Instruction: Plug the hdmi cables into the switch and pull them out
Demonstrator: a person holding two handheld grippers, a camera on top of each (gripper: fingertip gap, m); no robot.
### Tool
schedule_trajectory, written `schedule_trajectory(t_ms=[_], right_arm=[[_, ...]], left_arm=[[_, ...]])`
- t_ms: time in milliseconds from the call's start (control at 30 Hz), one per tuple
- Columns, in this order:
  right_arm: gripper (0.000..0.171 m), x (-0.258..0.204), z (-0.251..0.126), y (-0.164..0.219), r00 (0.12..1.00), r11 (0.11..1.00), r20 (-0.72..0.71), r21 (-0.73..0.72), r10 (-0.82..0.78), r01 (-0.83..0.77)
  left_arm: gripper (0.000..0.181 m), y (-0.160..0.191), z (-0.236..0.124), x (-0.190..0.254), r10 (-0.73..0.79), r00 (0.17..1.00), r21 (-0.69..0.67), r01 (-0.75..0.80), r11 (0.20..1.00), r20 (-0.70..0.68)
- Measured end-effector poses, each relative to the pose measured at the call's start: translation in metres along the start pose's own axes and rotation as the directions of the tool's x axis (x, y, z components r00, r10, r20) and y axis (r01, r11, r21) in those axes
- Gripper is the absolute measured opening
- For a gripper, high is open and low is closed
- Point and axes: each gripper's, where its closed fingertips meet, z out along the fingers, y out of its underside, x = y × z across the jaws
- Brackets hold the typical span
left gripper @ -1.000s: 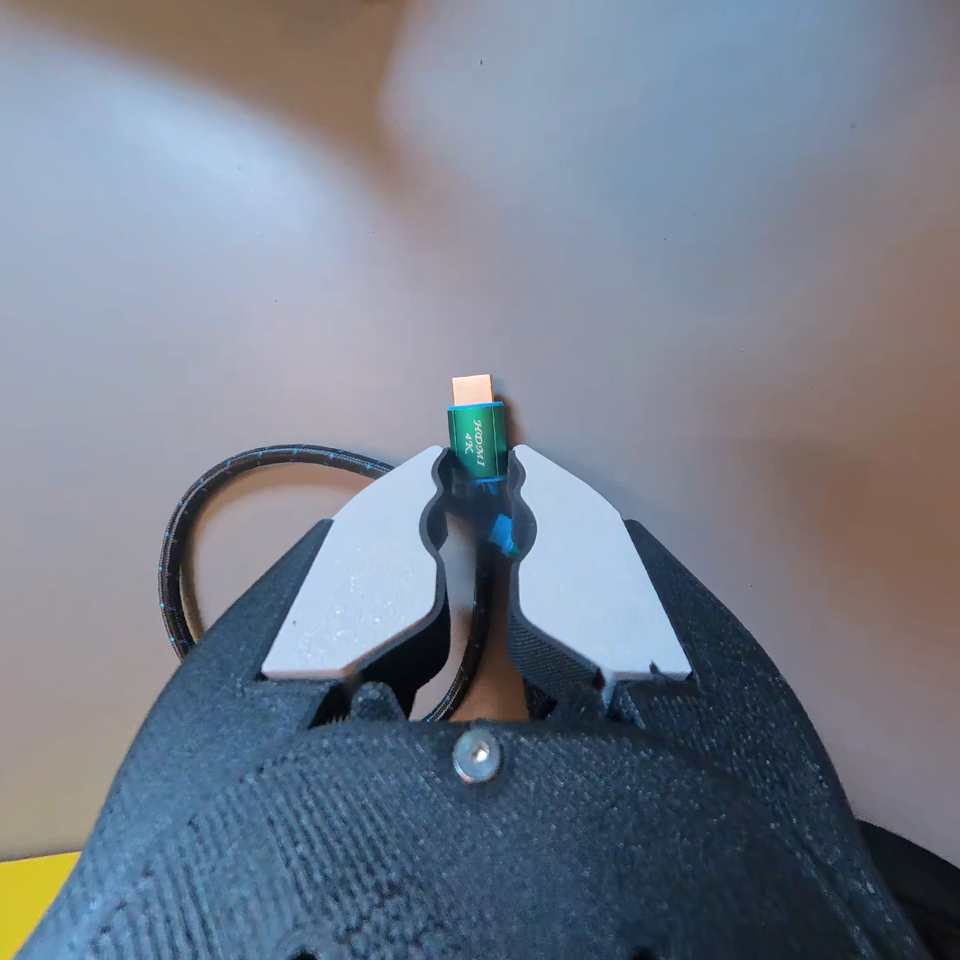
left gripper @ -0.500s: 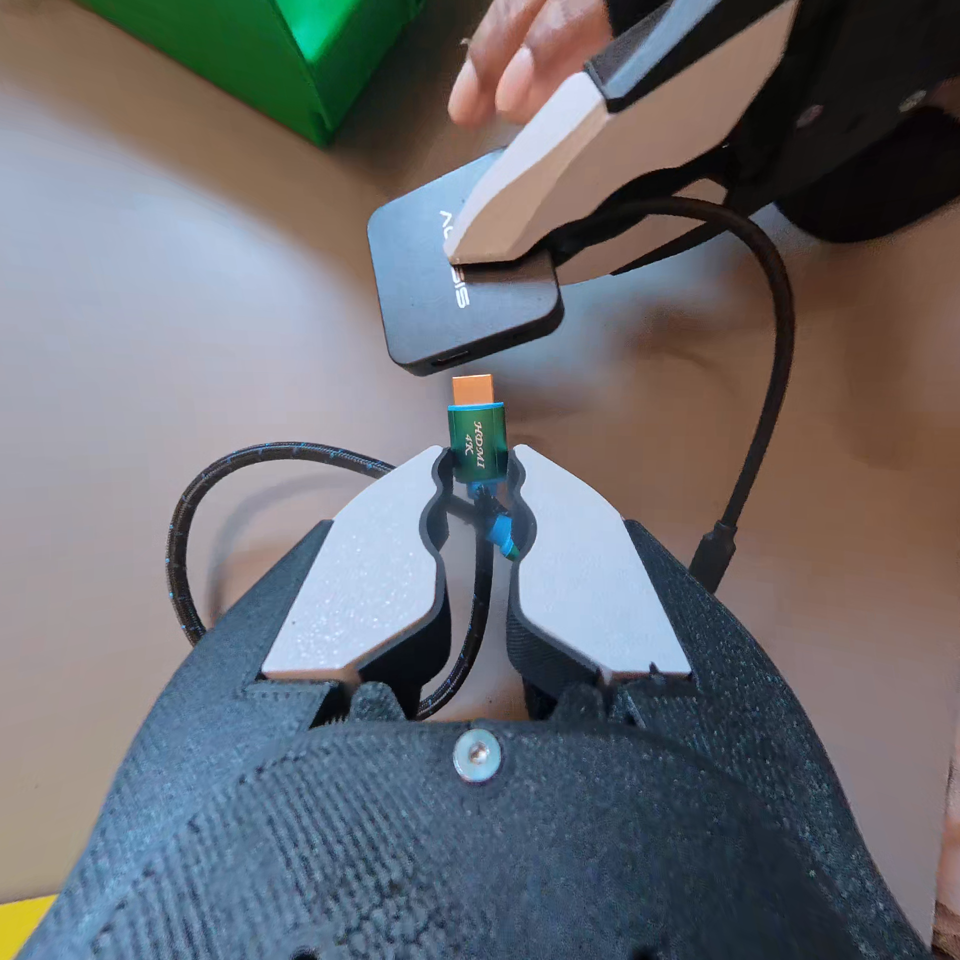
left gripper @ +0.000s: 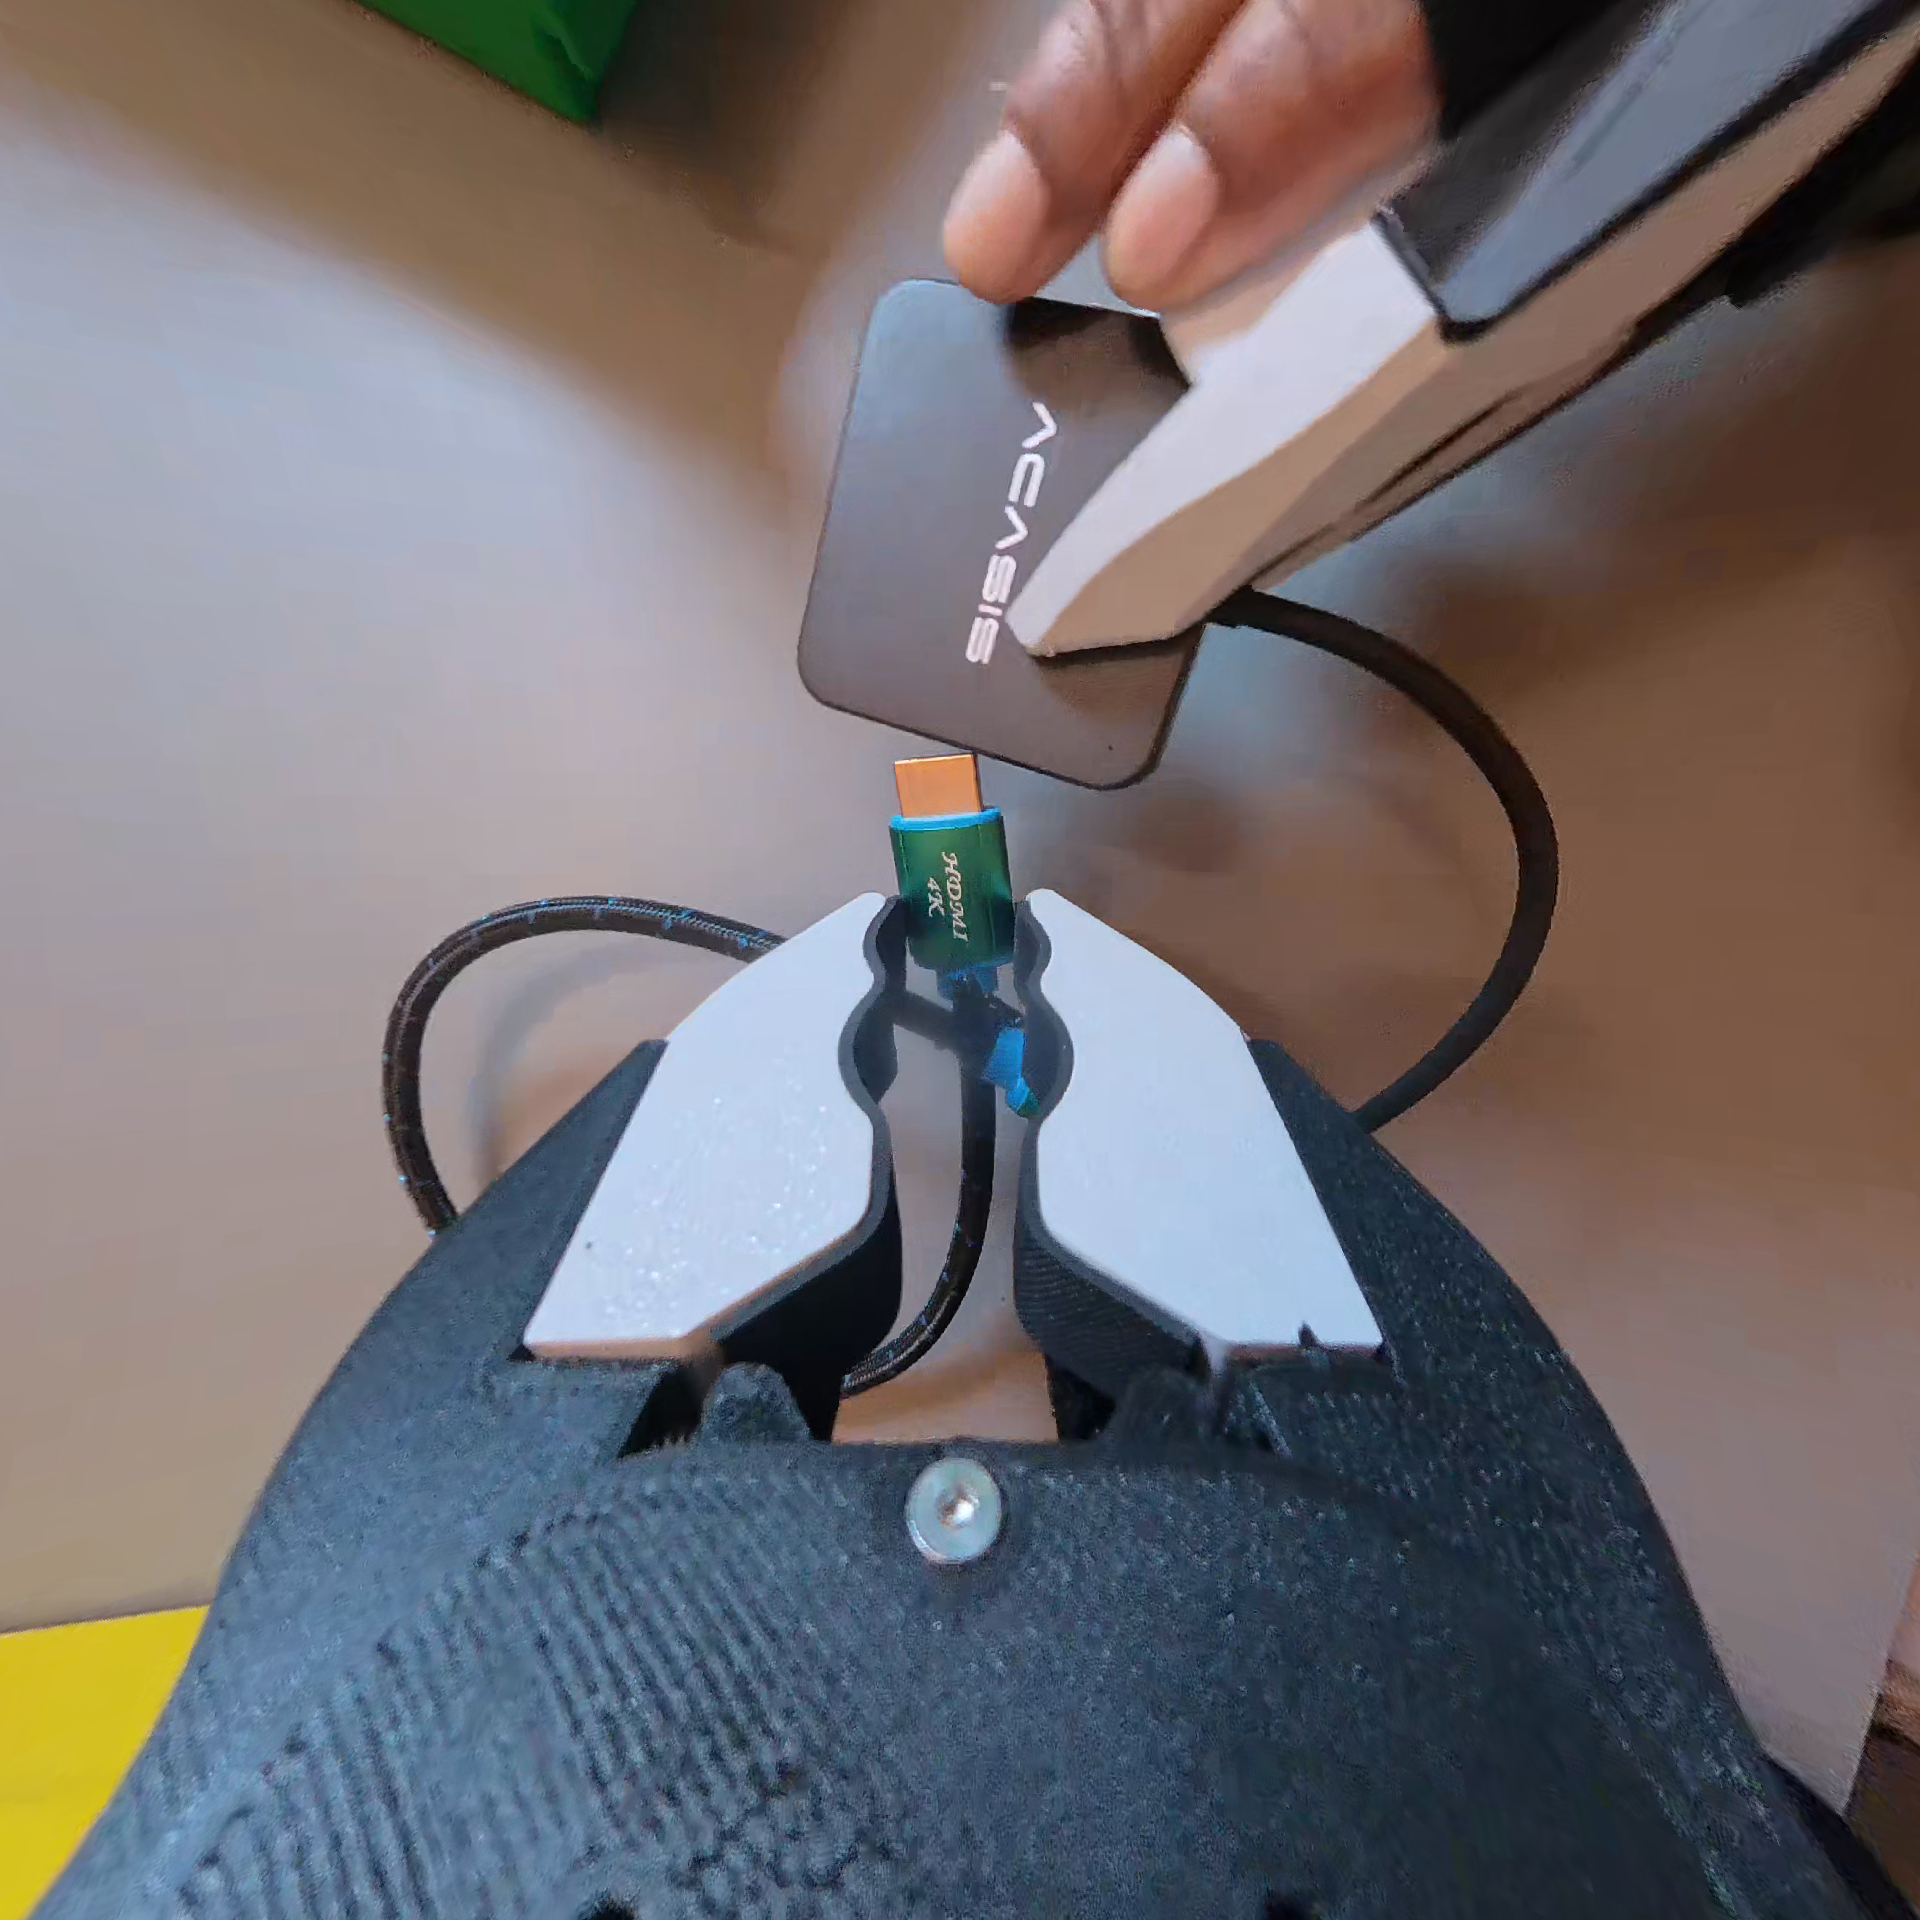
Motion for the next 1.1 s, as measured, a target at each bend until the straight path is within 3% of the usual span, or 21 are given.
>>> schedule_trajectory(t_ms=[33, 433, 733, 1100], right_arm=[[0.014, 0.001, -0.001, 0.000, 1.000, 1.000, -0.004, 0.016, 0.008, -0.008], [0.014, 0.006, -0.016, -0.032, 1.000, 0.984, -0.011, 0.177, 0.007, -0.005], [0.014, 0.004, -0.015, -0.029, 1.000, 0.986, -0.010, 0.164, 0.024, -0.022], [0.014, -0.007, -0.016, -0.041, 1.000, 0.982, 0.014, 0.187, -0.023, 0.020]], left_arm=[[0.020, -0.001, -0.002, 0.003, 0.007, 1.000, 0.005, -0.007, 1.000, -0.008], [0.021, 0.007, -0.009, 0.026, 0.098, 0.986, 0.027, -0.095, 0.995, -0.136], [0.020, 0.015, -0.021, 0.020, 0.069, 0.988, 0.050, -0.063, 0.997, -0.137], [0.020, 0.018, -0.009, 0.030, 0.116, 0.978, 0.031, -0.113, 0.993, -0.174]])
